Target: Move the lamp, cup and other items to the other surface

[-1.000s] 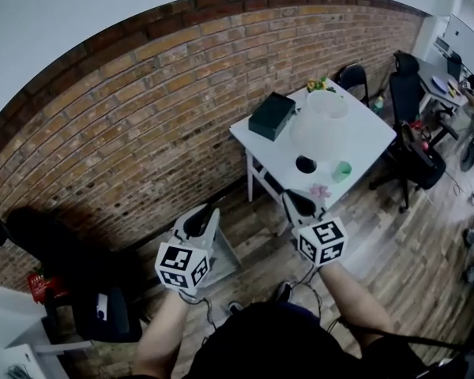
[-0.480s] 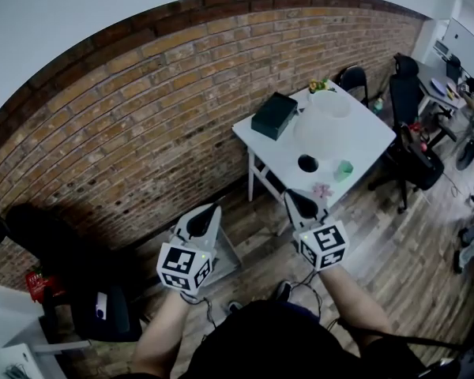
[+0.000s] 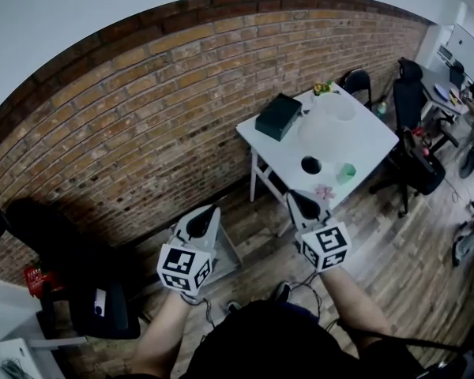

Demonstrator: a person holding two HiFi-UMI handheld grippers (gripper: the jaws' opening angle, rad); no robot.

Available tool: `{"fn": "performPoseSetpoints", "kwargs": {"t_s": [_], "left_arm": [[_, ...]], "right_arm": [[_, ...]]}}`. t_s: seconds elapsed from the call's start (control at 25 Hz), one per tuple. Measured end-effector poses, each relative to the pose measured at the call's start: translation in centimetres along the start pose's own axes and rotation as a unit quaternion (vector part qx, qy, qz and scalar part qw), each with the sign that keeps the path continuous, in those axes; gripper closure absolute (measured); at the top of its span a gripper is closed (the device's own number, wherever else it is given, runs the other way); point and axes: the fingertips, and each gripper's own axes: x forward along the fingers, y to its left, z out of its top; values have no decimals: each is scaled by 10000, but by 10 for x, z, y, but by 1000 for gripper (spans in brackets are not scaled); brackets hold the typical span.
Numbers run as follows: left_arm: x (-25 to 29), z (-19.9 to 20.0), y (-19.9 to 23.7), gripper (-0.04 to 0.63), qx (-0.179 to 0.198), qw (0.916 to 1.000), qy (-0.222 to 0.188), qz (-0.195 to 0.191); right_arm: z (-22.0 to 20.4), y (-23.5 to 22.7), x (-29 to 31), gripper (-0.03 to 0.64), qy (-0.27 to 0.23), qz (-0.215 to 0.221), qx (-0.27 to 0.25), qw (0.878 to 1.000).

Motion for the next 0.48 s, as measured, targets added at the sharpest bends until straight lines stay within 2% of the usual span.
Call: {"fn": "performPoseSetpoints", "kwargs": {"t_s": [0.48], "left_arm": [[0,-7,8,589,-99,9999,35,102]], "right_arm": [[-3,0,5,614,21,7,25,10000]]}}
